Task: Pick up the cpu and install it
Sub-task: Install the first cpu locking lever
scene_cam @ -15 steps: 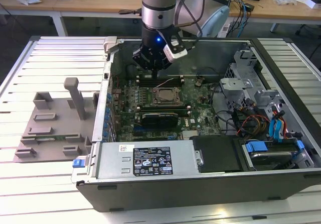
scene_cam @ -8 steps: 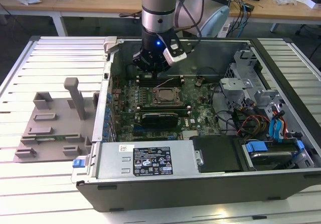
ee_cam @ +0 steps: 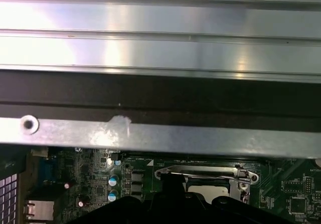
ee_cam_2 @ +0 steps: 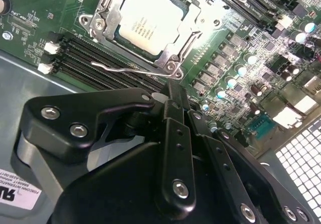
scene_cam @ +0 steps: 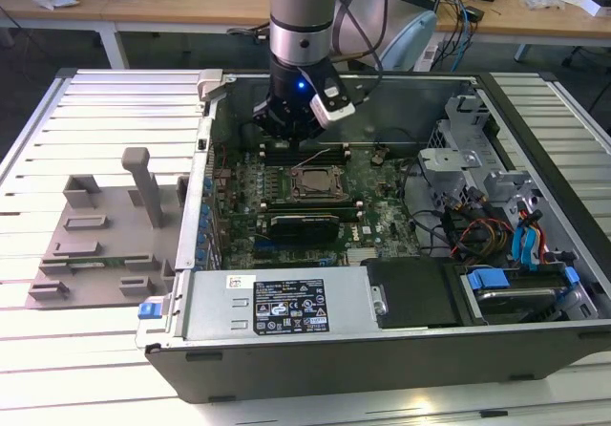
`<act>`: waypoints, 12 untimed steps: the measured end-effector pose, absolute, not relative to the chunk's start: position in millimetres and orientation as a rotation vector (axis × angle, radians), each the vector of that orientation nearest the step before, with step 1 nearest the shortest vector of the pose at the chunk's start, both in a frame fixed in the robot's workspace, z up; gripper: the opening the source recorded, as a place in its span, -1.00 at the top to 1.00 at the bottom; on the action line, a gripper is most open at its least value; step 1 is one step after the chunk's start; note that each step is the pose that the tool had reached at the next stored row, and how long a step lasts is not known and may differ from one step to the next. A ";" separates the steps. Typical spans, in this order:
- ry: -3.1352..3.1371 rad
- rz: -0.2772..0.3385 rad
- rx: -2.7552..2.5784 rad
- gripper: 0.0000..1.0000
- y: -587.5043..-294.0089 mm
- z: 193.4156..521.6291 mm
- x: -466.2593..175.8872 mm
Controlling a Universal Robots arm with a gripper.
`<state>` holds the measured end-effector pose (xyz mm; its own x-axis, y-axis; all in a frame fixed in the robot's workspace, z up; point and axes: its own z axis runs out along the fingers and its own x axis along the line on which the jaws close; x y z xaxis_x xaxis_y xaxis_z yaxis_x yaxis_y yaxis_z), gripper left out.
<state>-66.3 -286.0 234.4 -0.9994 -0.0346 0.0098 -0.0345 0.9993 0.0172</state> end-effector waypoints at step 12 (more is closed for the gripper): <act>-3.131 -0.026 0.054 0.79 -282.4 224.4 -55.2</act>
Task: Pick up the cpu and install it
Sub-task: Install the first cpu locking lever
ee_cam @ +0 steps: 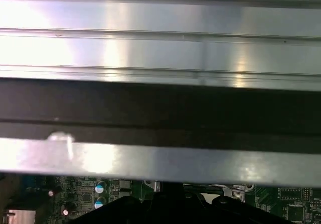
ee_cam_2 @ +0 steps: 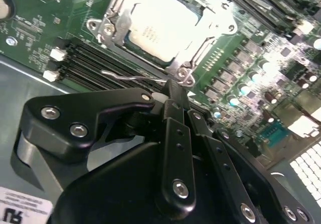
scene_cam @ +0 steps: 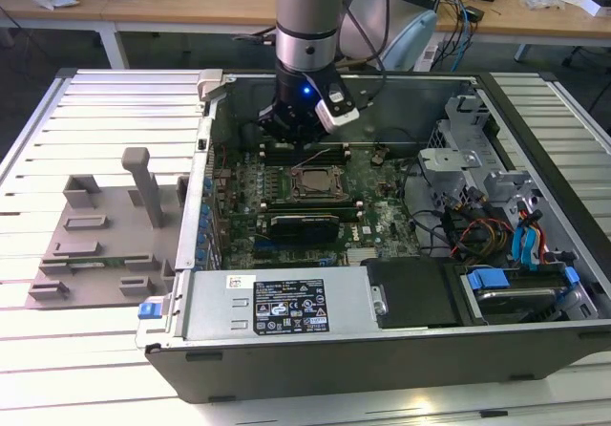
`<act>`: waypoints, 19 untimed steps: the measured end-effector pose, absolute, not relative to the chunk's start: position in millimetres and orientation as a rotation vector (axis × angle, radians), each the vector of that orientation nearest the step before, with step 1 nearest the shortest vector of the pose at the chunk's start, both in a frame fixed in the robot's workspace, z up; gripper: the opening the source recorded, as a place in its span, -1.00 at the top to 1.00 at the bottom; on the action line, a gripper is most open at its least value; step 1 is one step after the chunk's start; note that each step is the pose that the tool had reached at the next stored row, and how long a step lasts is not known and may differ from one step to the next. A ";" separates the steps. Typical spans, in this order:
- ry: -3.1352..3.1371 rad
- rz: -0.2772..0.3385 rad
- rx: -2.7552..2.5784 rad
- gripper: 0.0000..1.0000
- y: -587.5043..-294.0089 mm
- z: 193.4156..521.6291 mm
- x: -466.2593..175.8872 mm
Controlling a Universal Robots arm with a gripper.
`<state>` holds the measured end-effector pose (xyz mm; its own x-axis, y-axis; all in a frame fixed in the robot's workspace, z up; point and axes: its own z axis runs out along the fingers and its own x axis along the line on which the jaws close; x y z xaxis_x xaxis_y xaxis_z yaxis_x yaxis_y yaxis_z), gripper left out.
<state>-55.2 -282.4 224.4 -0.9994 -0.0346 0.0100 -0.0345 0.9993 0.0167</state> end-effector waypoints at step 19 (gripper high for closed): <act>-3.128 -0.011 0.070 0.79 -278.0 208.5 -19.3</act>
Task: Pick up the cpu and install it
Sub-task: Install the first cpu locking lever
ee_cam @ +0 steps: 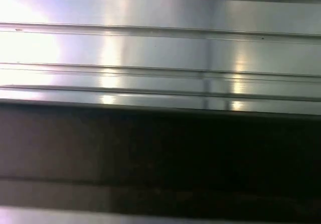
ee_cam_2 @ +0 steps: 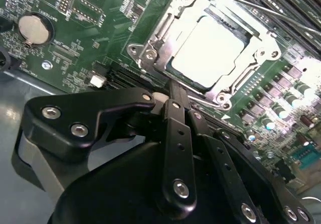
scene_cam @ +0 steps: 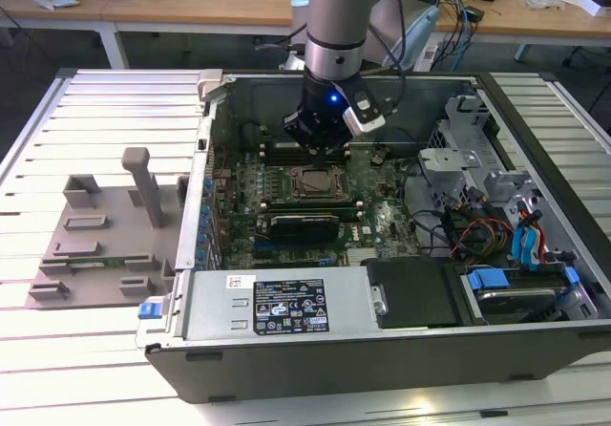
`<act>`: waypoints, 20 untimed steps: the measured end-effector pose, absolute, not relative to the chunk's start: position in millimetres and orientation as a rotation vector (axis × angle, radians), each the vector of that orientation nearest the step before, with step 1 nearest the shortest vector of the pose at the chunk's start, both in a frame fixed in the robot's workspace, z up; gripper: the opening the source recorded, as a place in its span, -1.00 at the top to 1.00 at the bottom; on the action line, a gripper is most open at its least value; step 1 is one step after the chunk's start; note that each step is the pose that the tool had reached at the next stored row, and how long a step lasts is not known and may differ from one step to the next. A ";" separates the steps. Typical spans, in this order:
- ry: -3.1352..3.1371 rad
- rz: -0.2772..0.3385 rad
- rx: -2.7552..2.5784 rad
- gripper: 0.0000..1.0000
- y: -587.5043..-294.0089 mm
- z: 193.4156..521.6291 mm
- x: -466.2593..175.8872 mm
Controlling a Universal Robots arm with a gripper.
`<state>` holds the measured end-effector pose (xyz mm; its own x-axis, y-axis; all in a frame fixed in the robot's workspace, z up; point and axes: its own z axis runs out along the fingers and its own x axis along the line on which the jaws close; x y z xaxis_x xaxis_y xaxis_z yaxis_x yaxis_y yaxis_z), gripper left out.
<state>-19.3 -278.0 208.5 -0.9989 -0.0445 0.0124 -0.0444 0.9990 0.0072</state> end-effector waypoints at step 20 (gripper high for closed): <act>-3.128 -0.004 0.069 0.79 -273.3 202.8 -7.9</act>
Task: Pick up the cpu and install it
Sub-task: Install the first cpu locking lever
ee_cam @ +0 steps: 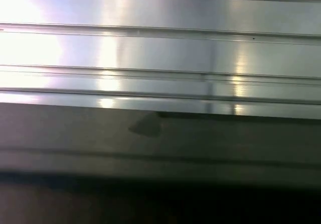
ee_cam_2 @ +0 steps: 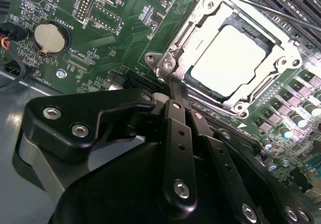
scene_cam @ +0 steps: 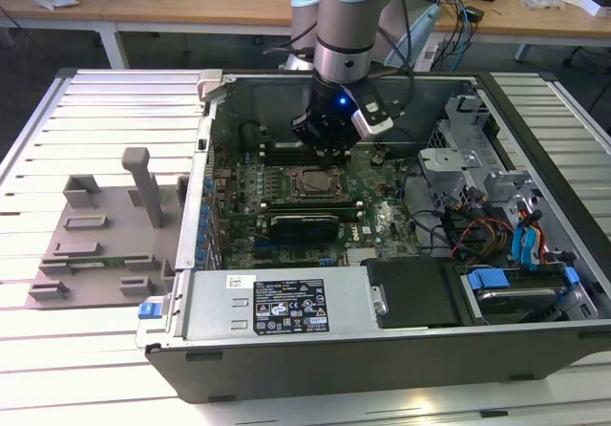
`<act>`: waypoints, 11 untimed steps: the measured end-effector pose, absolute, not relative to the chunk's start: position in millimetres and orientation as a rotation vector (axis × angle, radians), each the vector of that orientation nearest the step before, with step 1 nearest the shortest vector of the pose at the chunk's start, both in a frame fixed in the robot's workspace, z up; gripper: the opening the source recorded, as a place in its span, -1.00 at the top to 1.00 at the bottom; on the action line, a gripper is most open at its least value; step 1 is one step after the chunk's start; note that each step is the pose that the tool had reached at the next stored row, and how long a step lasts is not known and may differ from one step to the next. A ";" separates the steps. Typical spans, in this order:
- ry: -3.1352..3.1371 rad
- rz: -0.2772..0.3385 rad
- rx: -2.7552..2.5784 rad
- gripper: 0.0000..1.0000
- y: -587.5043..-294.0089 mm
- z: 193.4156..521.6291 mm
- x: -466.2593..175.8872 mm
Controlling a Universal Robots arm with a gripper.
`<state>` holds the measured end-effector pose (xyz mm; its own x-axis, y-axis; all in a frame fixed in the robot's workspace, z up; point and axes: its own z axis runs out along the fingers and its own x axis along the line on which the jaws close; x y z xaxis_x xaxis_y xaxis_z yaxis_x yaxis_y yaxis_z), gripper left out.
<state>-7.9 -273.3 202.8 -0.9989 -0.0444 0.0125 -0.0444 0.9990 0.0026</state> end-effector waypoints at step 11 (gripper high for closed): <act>-3.128 0.001 0.068 0.79 -281.6 206.0 -7.9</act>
<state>-7.9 -281.6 206.0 -0.9990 -0.0437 0.0129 -0.0437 0.9990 -0.0006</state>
